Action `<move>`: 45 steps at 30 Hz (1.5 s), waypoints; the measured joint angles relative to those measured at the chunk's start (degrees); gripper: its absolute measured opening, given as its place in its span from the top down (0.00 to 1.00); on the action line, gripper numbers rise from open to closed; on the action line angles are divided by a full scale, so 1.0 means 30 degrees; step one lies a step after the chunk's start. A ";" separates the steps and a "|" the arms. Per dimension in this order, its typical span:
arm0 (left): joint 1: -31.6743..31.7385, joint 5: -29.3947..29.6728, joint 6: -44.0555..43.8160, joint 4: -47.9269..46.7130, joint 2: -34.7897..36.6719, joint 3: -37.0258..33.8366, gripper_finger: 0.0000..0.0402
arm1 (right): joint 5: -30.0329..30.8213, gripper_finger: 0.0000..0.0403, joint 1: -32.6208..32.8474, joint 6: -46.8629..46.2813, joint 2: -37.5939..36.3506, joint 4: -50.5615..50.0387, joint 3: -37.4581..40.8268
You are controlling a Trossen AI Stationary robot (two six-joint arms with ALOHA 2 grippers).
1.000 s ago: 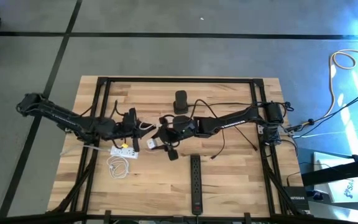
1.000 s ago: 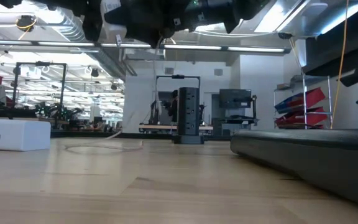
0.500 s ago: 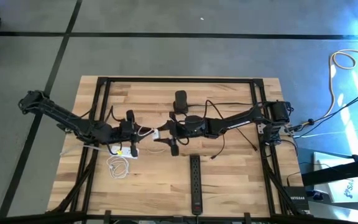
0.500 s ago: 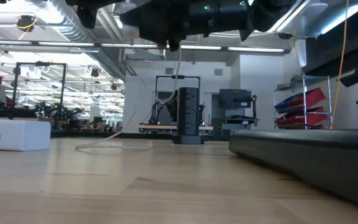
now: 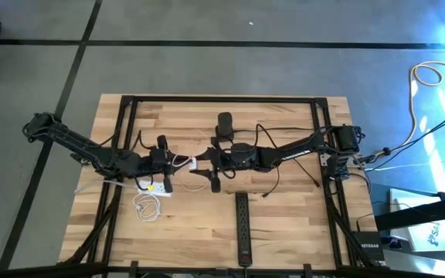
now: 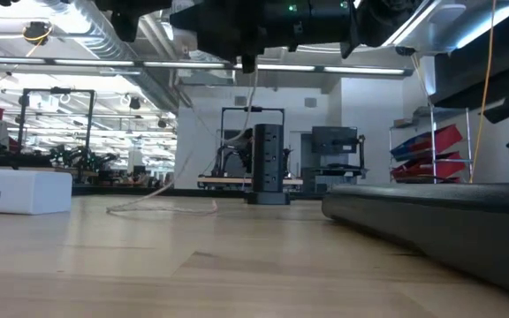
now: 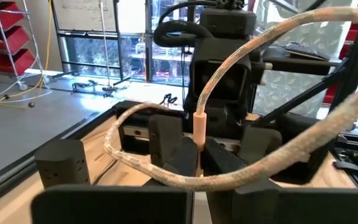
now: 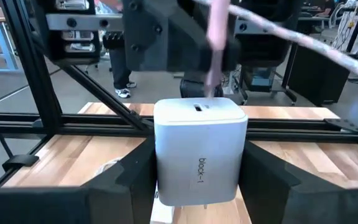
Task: Insert USB
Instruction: Insert the pink USB cable into the white USB adapter
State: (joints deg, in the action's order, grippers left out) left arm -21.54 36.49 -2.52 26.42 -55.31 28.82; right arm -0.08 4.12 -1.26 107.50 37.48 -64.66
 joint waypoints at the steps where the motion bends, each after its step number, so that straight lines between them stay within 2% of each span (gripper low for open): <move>1: 0.0000 0.0000 0.0020 -0.0001 0.0000 0.0000 1.00 | 0.0000 0.58 0.0000 0.0000 0.0000 0.0094 0.0000; 23: 0.0357 -0.0590 0.0510 0.1070 -0.0597 0.0000 1.00 | 0.0138 0.58 -0.0007 0.0000 0.0036 0.0655 0.0000; 45: 0.0350 -0.0379 0.0408 0.0902 -0.0605 0.0000 1.00 | 0.0189 0.58 -0.0051 0.0219 0.0036 0.0706 0.0000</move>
State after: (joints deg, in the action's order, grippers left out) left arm -20.49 35.35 -1.30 29.12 -57.12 28.82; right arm 0.49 3.97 -0.60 107.61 39.59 -64.66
